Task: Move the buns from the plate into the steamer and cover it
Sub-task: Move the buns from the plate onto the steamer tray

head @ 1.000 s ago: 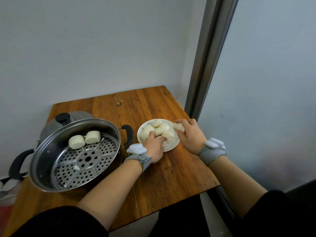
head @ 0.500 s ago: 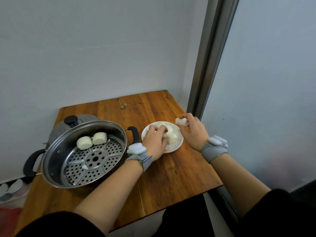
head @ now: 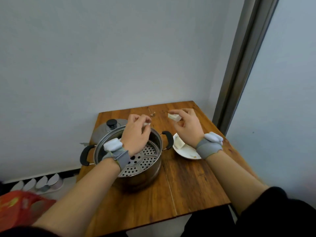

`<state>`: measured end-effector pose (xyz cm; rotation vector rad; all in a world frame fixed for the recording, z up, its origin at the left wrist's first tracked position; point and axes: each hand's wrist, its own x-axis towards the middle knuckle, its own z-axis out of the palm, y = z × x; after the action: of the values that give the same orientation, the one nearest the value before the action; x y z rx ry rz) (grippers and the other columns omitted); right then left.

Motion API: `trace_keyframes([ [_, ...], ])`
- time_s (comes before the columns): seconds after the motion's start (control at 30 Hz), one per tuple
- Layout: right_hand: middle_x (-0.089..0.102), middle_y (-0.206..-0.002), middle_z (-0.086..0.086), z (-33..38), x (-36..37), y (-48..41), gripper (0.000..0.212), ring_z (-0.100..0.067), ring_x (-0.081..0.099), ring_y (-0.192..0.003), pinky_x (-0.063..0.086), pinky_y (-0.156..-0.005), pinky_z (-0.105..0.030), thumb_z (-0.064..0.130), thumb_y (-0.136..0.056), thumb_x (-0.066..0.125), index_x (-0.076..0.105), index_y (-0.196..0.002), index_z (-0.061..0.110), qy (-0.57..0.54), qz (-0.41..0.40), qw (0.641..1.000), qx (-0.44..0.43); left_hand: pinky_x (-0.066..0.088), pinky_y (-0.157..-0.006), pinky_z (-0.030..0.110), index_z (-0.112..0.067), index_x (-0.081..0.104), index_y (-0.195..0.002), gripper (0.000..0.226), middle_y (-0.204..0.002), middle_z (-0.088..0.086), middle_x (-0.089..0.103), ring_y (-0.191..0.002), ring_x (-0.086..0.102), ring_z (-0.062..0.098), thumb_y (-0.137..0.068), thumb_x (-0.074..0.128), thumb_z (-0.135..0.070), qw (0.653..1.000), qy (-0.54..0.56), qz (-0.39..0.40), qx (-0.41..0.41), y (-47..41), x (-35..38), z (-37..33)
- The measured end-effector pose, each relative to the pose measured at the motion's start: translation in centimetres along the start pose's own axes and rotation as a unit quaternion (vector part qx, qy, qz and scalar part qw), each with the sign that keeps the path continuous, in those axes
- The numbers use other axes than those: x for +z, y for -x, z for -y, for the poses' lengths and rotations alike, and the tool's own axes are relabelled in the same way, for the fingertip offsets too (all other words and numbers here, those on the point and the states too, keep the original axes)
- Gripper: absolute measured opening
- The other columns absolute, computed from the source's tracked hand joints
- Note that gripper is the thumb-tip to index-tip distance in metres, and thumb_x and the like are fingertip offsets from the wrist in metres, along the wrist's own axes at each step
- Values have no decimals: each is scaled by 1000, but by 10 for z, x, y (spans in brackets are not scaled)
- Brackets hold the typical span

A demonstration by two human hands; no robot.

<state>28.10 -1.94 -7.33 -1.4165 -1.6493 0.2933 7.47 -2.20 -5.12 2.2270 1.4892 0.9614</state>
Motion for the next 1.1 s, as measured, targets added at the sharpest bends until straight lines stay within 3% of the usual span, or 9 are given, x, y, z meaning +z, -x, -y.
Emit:
trace_keyframes([
  [0.1,49,-126,-7,28,25,1,35,-25,60,-102,54,-87,-40,17,-87,63,66,-119,32,47,78,995,-39,46,-84,33,-21,56,-111,20,-118,5,48,-97,54,24,-92,53,-20,997,-69,36,-25,9,-20,29],
  [0.2,48,-128,-11,47,50,3,40,-35,60,-101,53,-81,-39,12,-85,60,65,-121,28,115,170,976,-70,47,-73,35,-21,47,-117,34,-115,6,55,-92,58,28,-85,59,-28,986,-142,70,-61,19,-27,53],
  [0.33,42,-128,-10,54,78,1,42,-37,61,-95,56,-79,-45,9,-88,58,61,-124,30,241,281,927,-68,49,-80,37,-21,48,-113,41,-116,4,58,-103,58,27,-77,65,-32,966,-217,96,-103,28,-27,77],
  [0.53,38,-129,-15,50,99,-4,46,-41,61,-89,55,-73,-47,3,-92,54,53,-131,27,352,338,868,-91,44,-83,40,-19,49,-103,26,-113,6,55,-104,56,31,-79,61,-23,935,-316,125,-105,29,-24,98],
  [0.67,47,-123,-14,48,108,1,39,-41,61,-102,54,-81,-49,11,-94,51,58,-130,24,387,365,842,-88,45,-85,41,-18,50,-103,23,-110,9,56,-102,57,32,-82,58,-18,924,-345,141,-86,28,-21,106],
  [0.77,59,-122,-12,49,109,3,38,-35,63,-105,54,-86,-44,20,-92,55,59,-129,21,382,374,841,-84,43,-87,40,-19,52,-106,22,-110,7,58,-103,58,31,-85,56,-19,922,-346,150,-82,28,-21,109],
  [0.87,58,-128,-11,52,104,1,48,-33,61,-113,52,-92,-43,27,-90,59,51,-137,21,348,381,854,-63,42,-85,39,-20,53,-108,21,-113,6,58,-105,58,30,-86,55,-18,940,-306,121,-91,27,-22,106],
  [0.97,53,-135,-12,57,92,-4,54,-33,54,-123,49,-96,-42,26,-90,59,48,-142,21,281,349,892,-54,45,-79,39,-14,56,-107,24,-113,11,58,-102,56,33,-84,53,-7,967,-219,64,-109,25,-27,100],
  [1.1,57,-128,-10,56,66,-10,41,-31,58,-115,52,-92,-45,20,-93,49,56,-134,23,207,256,943,-55,47,-78,43,-6,60,-106,25,-110,16,59,-99,56,37,-84,51,3,982,-161,-6,-96,17,-29,86],
])
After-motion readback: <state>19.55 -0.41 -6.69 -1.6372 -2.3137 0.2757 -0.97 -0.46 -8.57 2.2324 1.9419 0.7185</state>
